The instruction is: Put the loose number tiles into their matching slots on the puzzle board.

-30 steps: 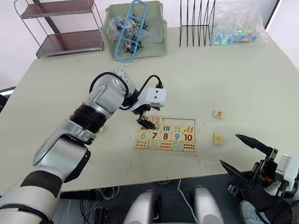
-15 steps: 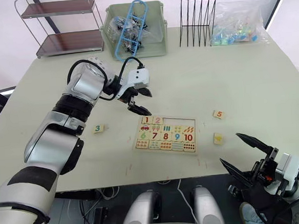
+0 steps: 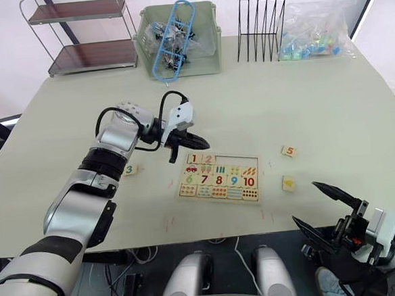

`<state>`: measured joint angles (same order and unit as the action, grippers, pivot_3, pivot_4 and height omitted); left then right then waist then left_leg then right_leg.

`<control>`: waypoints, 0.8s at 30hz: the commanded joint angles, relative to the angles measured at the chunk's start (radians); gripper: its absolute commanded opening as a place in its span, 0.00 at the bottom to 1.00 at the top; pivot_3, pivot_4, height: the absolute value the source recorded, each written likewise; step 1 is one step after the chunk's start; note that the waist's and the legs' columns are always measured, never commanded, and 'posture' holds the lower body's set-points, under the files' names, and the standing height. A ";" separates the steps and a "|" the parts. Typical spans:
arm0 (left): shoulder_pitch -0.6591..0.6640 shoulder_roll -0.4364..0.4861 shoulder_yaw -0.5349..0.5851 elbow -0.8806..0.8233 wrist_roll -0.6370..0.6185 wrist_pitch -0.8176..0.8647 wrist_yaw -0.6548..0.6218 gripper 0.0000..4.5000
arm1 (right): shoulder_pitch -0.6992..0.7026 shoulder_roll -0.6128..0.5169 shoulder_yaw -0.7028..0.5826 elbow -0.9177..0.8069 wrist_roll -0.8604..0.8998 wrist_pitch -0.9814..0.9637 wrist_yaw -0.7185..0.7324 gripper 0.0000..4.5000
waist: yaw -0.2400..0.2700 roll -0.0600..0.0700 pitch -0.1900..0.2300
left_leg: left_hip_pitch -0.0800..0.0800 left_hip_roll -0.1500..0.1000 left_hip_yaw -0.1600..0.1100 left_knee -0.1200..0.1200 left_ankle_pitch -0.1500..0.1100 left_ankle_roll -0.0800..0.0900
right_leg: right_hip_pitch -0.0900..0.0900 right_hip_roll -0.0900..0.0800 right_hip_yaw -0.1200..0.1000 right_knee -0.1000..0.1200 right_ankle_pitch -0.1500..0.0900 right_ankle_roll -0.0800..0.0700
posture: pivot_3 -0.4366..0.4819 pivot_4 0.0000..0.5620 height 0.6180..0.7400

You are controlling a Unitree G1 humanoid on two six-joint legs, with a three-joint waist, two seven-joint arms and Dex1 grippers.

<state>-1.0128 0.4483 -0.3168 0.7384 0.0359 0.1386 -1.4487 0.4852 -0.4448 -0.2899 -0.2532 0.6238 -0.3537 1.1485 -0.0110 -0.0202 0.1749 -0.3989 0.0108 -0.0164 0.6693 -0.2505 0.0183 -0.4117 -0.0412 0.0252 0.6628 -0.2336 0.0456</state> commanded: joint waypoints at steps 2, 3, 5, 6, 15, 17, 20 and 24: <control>0.021 -0.022 0.012 -0.020 -0.009 -0.053 0.024 0.01 | 0.007 -0.010 -0.029 -0.019 0.020 -0.016 0.003 1.00 | 0.000 0.000 0.000 | 0.000 0.000 0.000 0.000 0.000 0.000 | 0.000 0.000 0.000 0.000 0.000 0.000 | 0.48 0.27 1.00; 0.023 -0.029 0.011 -0.015 -0.007 -0.059 0.030 0.01 | 0.007 -0.011 -0.030 -0.021 0.020 -0.014 0.002 1.00 | 0.001 0.000 0.000 | 0.000 0.000 0.000 0.000 0.000 0.000 | 0.000 0.000 0.000 0.000 0.000 0.000 | 0.48 0.27 1.00; 0.025 -0.036 0.010 -0.008 -0.004 -0.069 0.035 0.01 | 0.007 -0.014 -0.030 -0.026 0.020 -0.010 -0.001 1.00 | 0.001 0.000 0.000 | 0.000 0.000 0.000 0.000 0.000 0.000 | 0.000 0.000 0.000 0.000 0.000 0.000 | 0.48 0.27 1.00; 0.028 -0.038 0.007 -0.005 -0.001 -0.078 0.036 0.01 | 0.006 -0.016 -0.030 -0.028 0.020 -0.008 -0.003 1.00 | 0.001 0.000 0.000 | 0.000 0.000 0.000 0.000 0.000 0.000 | 0.000 0.000 0.000 0.000 0.000 0.000 | 0.48 0.27 1.00; 0.062 -0.030 -0.007 0.017 0.023 -0.124 0.033 0.01 | 0.003 -0.024 -0.028 -0.025 0.020 -0.006 -0.007 1.00 | 0.000 0.000 0.000 | 0.000 0.000 0.000 0.000 0.000 0.000 | 0.000 0.000 0.000 0.000 0.000 0.000 | 0.48 0.27 1.00; 0.066 -0.028 -0.007 0.035 0.028 -0.133 0.035 0.01 | 0.002 -0.024 -0.026 -0.027 0.019 -0.005 -0.009 1.00 | 0.000 0.000 0.000 | 0.000 0.000 0.000 0.000 0.000 0.000 | 0.000 0.000 0.000 0.000 0.000 0.000 | 0.48 0.27 1.00; 0.070 -0.021 -0.012 0.065 0.041 -0.165 0.041 0.01 | 0.003 -0.027 -0.027 -0.028 0.021 -0.003 -0.008 1.00 | 0.000 0.000 0.000 | 0.001 0.000 0.000 0.000 0.000 0.000 | 0.001 0.000 0.000 0.000 0.000 0.000 | 0.48 0.27 1.00; 0.071 -0.020 -0.010 0.086 0.038 -0.183 0.038 0.01 | 0.004 -0.030 -0.027 -0.035 0.023 0.000 -0.011 1.00 | 0.000 0.000 -0.001 | 0.002 0.000 0.000 0.000 0.000 0.000 | 0.002 0.000 0.000 0.000 0.000 0.000 | 0.48 0.27 1.00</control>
<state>-0.9477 0.4168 -0.3207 0.8008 0.0552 -0.0403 -1.4108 0.4843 -0.4655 -0.2913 -0.2568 0.6286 -0.3519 1.1422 -0.0112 -0.0202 0.1740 -0.3969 0.0107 -0.0164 0.6693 -0.2506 0.0183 -0.4099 -0.0411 0.0251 0.6628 -0.2336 0.0458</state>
